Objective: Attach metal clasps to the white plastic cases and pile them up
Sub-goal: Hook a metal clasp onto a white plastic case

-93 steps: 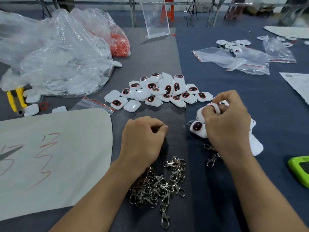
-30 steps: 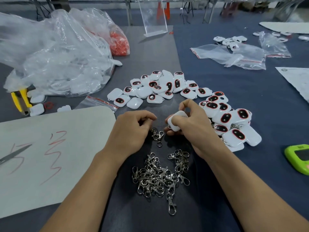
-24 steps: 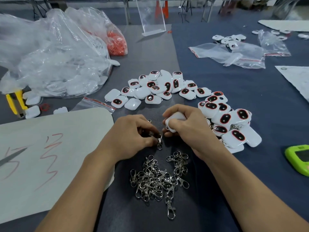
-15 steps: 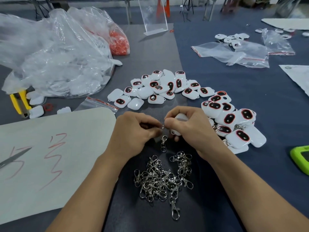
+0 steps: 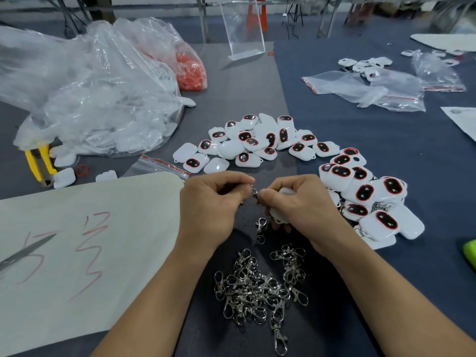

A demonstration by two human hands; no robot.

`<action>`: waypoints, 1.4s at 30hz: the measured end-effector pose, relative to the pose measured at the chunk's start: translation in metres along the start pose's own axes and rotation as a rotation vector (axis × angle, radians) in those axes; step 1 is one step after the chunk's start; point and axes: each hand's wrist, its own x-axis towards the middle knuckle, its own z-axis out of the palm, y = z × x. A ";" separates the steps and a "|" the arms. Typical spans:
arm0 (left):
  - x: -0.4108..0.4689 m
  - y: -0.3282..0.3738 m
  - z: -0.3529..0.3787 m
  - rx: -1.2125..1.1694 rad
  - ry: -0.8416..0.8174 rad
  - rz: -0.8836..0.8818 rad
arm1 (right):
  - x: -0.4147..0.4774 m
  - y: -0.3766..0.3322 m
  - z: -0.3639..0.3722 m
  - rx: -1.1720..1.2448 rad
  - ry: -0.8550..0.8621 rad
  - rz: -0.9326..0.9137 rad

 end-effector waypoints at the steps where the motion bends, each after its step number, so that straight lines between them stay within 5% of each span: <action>1: 0.000 0.000 0.001 0.003 0.003 -0.006 | 0.000 0.000 0.000 -0.034 0.019 -0.019; 5: 0.000 0.001 0.002 -0.007 0.014 -0.007 | -0.003 -0.001 0.000 -0.206 0.230 -0.202; 13: -0.005 0.007 -0.003 0.123 -0.120 0.283 | -0.005 0.001 0.001 -0.219 0.201 -0.272; 22: -0.008 0.012 0.010 0.053 -0.050 0.094 | -0.006 -0.002 0.001 0.221 0.233 -0.123; 31: -0.010 0.008 0.010 0.149 -0.034 0.233 | -0.009 0.001 -0.002 -0.122 0.250 -0.233; 42: -0.007 0.008 0.005 0.056 -0.114 0.188 | -0.005 0.001 -0.006 -0.055 0.174 -0.209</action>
